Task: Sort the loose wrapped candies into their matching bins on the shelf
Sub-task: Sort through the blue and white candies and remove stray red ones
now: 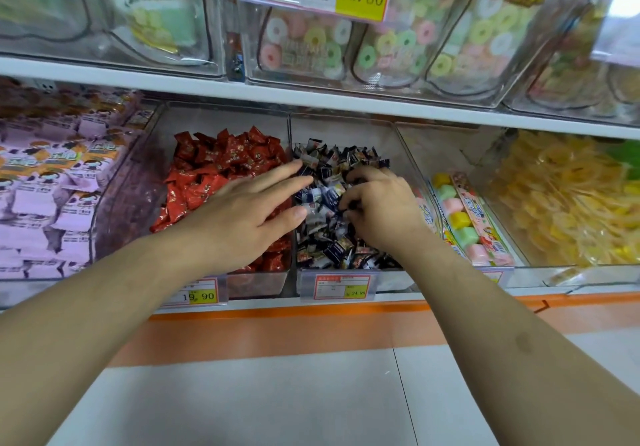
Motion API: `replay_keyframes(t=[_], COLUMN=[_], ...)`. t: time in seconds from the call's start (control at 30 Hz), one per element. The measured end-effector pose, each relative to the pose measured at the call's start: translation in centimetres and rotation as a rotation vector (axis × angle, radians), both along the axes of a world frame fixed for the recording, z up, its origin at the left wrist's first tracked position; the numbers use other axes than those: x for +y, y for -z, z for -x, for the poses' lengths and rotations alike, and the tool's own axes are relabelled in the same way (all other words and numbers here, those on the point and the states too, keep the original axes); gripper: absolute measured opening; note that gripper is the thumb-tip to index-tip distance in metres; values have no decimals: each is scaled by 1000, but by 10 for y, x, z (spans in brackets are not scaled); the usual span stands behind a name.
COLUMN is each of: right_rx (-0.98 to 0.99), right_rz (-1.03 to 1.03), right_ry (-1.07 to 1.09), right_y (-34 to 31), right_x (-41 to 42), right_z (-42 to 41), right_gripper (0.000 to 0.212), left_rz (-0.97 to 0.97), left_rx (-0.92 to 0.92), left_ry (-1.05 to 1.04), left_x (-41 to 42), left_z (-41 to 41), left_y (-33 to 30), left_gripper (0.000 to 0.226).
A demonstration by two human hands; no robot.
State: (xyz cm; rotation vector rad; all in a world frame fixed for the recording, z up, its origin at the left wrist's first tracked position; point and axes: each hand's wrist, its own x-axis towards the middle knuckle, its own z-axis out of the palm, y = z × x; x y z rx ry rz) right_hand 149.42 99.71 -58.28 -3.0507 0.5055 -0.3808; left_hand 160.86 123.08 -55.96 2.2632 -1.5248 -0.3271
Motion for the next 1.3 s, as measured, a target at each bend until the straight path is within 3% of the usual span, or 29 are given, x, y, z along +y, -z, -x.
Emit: replay_keyframes(t=[0.17, 0.27, 0.4, 0.5, 0.67, 0.93, 1.03, 1.13, 1.23, 1.3], right_rx=[-72, -125, -3, 98, 34, 14, 23, 30, 198, 344], right_rz=[-221, -258, -277, -197, -129, 0, 29, -118, -302, -240], right_ry=[-4, -128, -308, -293, -269, -54, -19, -111, -234, -259], right_y=[-1, -7, 4, 19, 16, 0, -3, -15, -29, -24], right_x=[-5, 7, 36, 40, 22, 2, 2, 9, 12, 11], right_z=[6, 3, -6, -15, -15, -1, 0, 4, 11, 15], right_gripper=[17, 17, 36, 36, 18, 14, 20, 38, 40, 39], left_rz=[4, 9, 21, 30, 22, 25, 26, 26, 11, 11], left_rx=[7, 12, 17, 18, 24, 21, 20, 19, 28, 31], left_ry=[2, -2, -7, -2, -6, 2, 0, 0, -5, -9], left_x=[-1, -1, -2, -2, -2, -1, -1, -2, -3, -3], left_z=[0, 1, 0, 1, 3, 1, 2, 3, 5, 6], left_y=[1, 1, 2, 3, 2, 4, 3, 3, 2, 3], left_gripper=[60, 60, 60, 59, 58, 58, 58, 58, 58, 58])
